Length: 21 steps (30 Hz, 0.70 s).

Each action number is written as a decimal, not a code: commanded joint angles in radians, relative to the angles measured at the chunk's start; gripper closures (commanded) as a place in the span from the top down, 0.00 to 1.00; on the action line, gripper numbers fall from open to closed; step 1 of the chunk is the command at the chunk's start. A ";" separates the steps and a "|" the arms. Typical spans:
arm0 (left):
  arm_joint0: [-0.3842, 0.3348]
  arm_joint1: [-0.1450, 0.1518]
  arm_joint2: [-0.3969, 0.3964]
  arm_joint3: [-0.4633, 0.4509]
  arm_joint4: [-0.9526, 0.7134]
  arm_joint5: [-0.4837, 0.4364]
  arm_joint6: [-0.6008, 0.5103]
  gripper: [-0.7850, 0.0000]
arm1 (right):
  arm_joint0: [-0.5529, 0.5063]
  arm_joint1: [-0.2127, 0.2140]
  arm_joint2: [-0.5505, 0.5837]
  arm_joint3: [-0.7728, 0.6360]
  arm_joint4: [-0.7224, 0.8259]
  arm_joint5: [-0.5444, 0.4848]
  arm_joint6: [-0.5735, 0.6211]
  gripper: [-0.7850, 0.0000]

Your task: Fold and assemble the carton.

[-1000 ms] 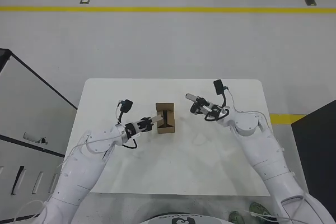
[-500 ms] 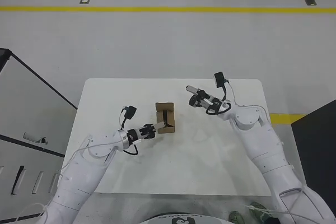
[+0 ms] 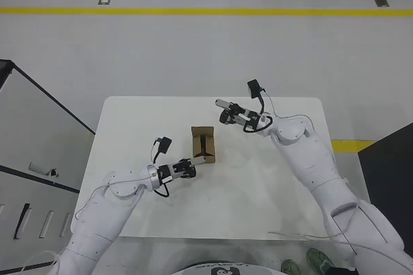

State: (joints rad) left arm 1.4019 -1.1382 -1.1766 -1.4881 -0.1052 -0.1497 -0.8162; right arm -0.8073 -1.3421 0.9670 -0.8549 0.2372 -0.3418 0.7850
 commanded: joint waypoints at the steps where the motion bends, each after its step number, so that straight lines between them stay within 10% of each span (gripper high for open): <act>1: -0.015 -0.006 0.021 0.020 -0.004 -0.007 0.027 1.00 | 0.023 -0.016 -0.026 0.046 0.016 -0.027 0.007 1.00; 21: -0.068 -0.021 0.025 0.114 -0.070 -0.056 0.159 1.00 | 0.081 -0.076 -0.079 0.235 0.129 -0.093 0.146 1.00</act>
State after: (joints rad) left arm 1.3360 -1.1578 -1.1510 -1.3796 -0.1656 -0.2027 -0.6668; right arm -0.7236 -1.4182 0.8847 -0.6195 0.3609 -0.4348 0.9237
